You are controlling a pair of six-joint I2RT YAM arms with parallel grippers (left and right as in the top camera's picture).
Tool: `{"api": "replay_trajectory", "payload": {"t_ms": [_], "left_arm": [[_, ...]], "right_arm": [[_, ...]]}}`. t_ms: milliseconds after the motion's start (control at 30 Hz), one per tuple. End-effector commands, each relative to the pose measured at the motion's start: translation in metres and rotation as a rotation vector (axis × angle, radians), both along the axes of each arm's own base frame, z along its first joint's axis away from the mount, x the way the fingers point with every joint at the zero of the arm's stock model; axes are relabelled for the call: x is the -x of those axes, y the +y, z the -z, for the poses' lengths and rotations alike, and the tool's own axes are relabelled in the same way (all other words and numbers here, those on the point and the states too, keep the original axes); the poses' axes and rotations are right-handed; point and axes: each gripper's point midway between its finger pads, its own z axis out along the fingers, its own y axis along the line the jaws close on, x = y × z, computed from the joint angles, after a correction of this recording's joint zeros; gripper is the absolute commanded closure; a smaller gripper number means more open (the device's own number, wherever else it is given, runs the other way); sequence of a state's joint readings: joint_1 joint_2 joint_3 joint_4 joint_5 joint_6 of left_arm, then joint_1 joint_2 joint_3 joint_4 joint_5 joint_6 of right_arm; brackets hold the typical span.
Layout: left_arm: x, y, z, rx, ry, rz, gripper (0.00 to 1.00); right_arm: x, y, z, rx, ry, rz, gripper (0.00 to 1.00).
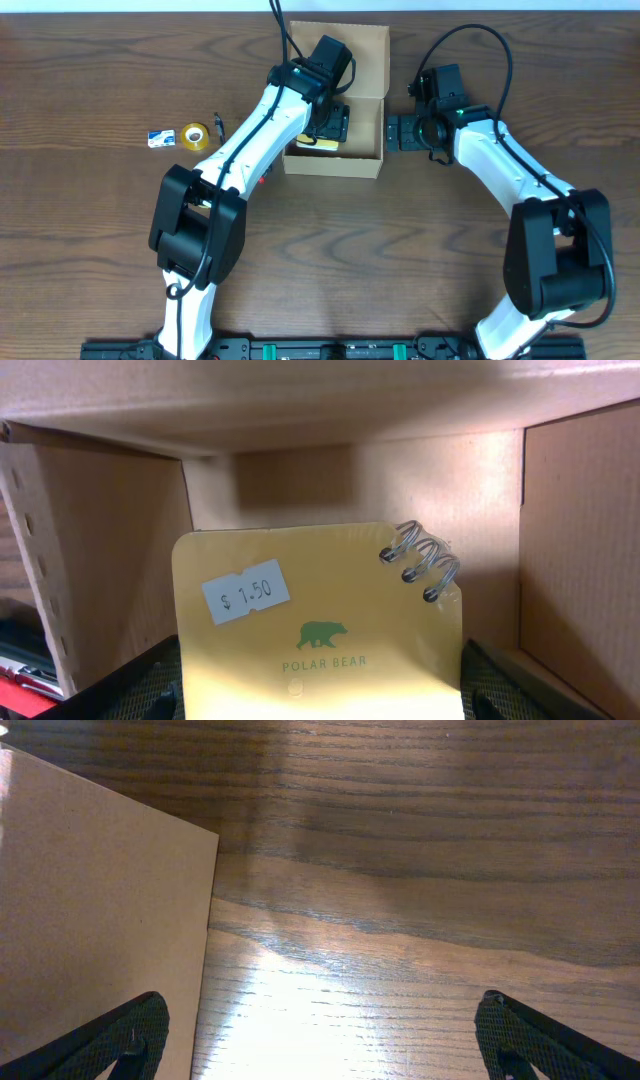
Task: Pack container
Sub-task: 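Lower the notepad into the box and open the left gripper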
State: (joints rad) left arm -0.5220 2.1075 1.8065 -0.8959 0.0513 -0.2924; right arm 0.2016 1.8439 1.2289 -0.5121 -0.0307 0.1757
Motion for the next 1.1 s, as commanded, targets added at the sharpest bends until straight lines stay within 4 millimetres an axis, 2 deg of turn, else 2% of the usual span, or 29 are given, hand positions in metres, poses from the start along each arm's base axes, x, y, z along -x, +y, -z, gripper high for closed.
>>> {"api": "replay_trajectory", "payload": {"t_ms": [0, 400, 867, 1000, 1067], "left_arm": [[0.004, 0.0, 0.002, 0.001, 0.017, -0.006, 0.32], [0.006, -0.002, 0.002, 0.012, 0.026, -0.002, 0.14], [0.007, -0.002, 0.002, 0.011, 0.027, -0.002, 0.13], [-0.001, -0.004, -0.013, 0.025, -0.01, 0.016, 0.13], [-0.009, -0.008, -0.032, 0.04, -0.057, 0.042, 0.13]], "right_arm": [[0.0, -0.002, 0.0, -0.007, 0.003, 0.013, 0.01], [0.0, -0.002, 0.0, -0.007, 0.002, 0.013, 0.01], [0.0, -0.001, 0.0, -0.008, 0.003, 0.013, 0.01], [0.0, -0.001, 0.0, -0.007, 0.003, 0.012, 0.01], [0.0, -0.002, 0.0, -0.007, 0.003, 0.013, 0.01]]}}
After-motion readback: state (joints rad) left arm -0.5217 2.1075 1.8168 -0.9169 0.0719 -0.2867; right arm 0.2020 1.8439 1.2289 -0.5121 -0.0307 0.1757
